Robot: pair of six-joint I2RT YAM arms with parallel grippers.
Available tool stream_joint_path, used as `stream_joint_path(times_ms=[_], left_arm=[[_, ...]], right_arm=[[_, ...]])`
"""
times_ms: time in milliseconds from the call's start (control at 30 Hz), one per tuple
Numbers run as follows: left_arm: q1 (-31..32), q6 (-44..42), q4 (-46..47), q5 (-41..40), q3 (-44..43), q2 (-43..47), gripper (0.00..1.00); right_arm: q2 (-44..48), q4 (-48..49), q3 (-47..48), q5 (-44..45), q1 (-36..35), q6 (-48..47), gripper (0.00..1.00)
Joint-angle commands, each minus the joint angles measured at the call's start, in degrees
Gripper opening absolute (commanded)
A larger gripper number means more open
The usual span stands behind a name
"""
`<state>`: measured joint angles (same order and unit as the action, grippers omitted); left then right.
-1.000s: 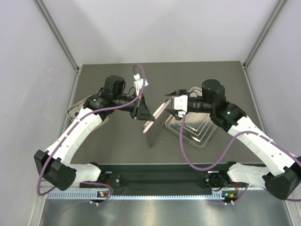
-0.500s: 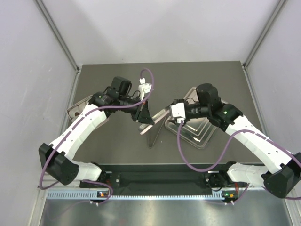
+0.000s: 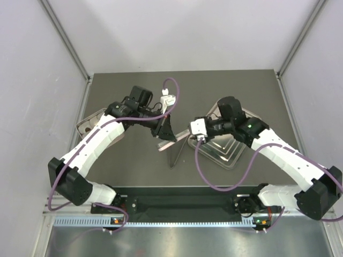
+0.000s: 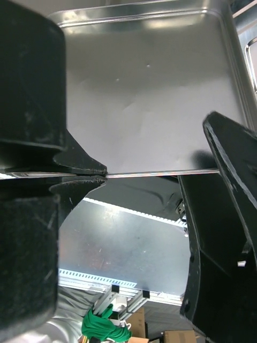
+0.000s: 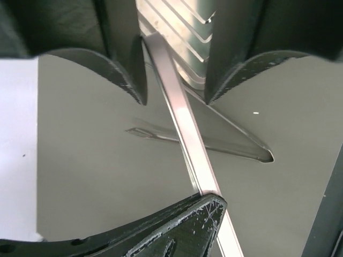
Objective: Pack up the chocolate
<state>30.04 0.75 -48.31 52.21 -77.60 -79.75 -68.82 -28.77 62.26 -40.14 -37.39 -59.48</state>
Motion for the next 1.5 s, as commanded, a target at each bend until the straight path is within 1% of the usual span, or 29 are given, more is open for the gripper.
stream_joint_path(times_ms=[0,33,100,133,167,233,267,300,333,367,400,467,500,533,600,700,733,800,867,900,967,1000,1033,1067,1133,1167,1200,1333,1467], left_arm=[[-0.07,-3.13,2.0,3.0,-3.25,-0.58,0.0],[-0.07,-3.13,1.65,2.9,-3.52,-0.93,0.0],[-0.07,-3.74,1.38,3.25,-4.75,-1.72,0.0],[-0.07,-3.66,1.64,2.82,-5.19,-1.99,0.0],[-0.16,-2.7,2.08,2.12,-6.23,-2.25,0.0],[-0.42,-0.94,4.09,-2.43,-7.03,-2.87,0.0],[-0.51,4.29,7.67,-4.11,-7.38,-3.13,0.02],[-0.69,6.0,8.93,-5.17,-7.74,-3.57,0.09],[-0.69,9.06,12.16,-6.23,-8.26,-3.66,0.11],[-0.86,10.74,13.5,-7.37,-8.7,-3.75,0.16],[-0.95,12.41,14.55,-9.03,-9.4,-3.84,0.28],[-2.0,15.76,16.14,-15.1,-12.12,-3.75,0.39],[-2.61,16.9,16.49,-17.55,-13.26,-3.58,0.51],[-3.49,18.13,17.02,-19.66,-15.1,-3.4,0.56],[-7.44,22.43,17.99,-24.59,-16.96,-3.49,0.59],[-14.82,27.27,15.11,-30.22,-20.39,-4.89,0.59],[-18.93,28.76,14.31,-30.75,-21.27,-5.42,0.58],[-22.99,29.48,11.77,-30.85,-21.27,-6.91,0.56],[-28.6,28.96,10.09,-31.63,-20.14,-7.96,0.52],[-29.59,28.78,9.3,-33.55,-19.35,-8.14,0.51],[-35.98,28.69,7.89,-36.02,-15.58,-7.54,0.5],[-37.67,28.69,7.89,-37.34,-13.82,-7.27,0.51],[-40.39,28.69,7.8,-41.35,-10.58,-6.83,0.51],[-41.54,28.52,7.62,-43.31,-8.99,-6.31,0.51],[-43.74,28.51,6.83,-49.7,-5.47,-6.04,0.51],[-45.58,28.6,6.05,-51.4,-4.41,-5.86,0.51],[-46.47,28.69,5.87,-53.42,-3.27,-5.6,0.51],[-50.43,28.86,8.32,-57.82,4.8,-2.79,0.51],[-54.64,30.71,10.96,-65.89,10.0,1.33,0.51]], right_arm=[[-2.02,0.47,1.19,-0.91,-0.41,-1.07,0.45],[-2.55,0.56,1.28,-0.82,-0.58,-0.99,0.39],[-3.08,0.56,1.37,-0.12,-0.84,-0.55,0.33],[-3.16,0.56,1.37,0.23,-0.93,-0.37,0.26],[-3.43,0.65,1.37,0.67,-0.93,-0.11,0.22],[-3.69,1.26,1.64,1.2,-0.93,2.43,0.15],[-3.52,1.44,1.81,0.94,-0.93,3.05,0.1],[-3.34,1.53,2.25,0.68,-0.93,4.36,0.07],[-2.99,1.88,2.51,0.16,-0.93,5.33,0.0],[-2.64,2.4,2.86,-1.16,-0.93,6.39,0.0],[-2.55,2.67,3.56,-1.95,-0.93,8.75,0.0],[-1.94,3.11,4.01,-3.97,-0.93,10.96,0.0],[-1.76,4.33,4.01,-4.33,-0.93,13.75,0.0],[-1.24,4.95,3.84,-4.85,-0.85,15.17,0.0],[-0.88,7.75,2.87,-5.74,-0.85,19.04,0.0],[-0.53,12.15,2.51,-3.9,-0.93,27.56,0.0],[-0.53,12.6,2.78,-3.72,-0.85,30.62,0.0],[-0.7,14.87,3.57,-3.28,-0.93,35.55,0.0],[-1.23,16.55,4.79,-3.63,-0.85,40.82,0.0],[-1.41,17.17,5.15,-3.37,-0.93,42.59,0.0],[-2.28,18.93,5.94,-2.14,-0.85,46.98,0.0],[-2.46,19.63,6.12,-1.53,-0.85,48.48,0.0],[-2.72,21.81,6.03,-0.13,-0.76,49.98,0.0],[-2.73,23.22,5.51,0.32,-0.85,52.86,0.0],[-1.77,26.73,4.19,0.68,-0.85,55.08,0.0],[-1.24,31.1,2.45,1.03,-0.85,57.09,0.0],[-0.8,32.37,1.73,1.46,-0.76,57.46,0.0],[0.7,33.78,0.67,3.4,-0.76,57.02,0.0],[0.7,34.05,0.85,2.79,-0.76,58.25,0.0]])
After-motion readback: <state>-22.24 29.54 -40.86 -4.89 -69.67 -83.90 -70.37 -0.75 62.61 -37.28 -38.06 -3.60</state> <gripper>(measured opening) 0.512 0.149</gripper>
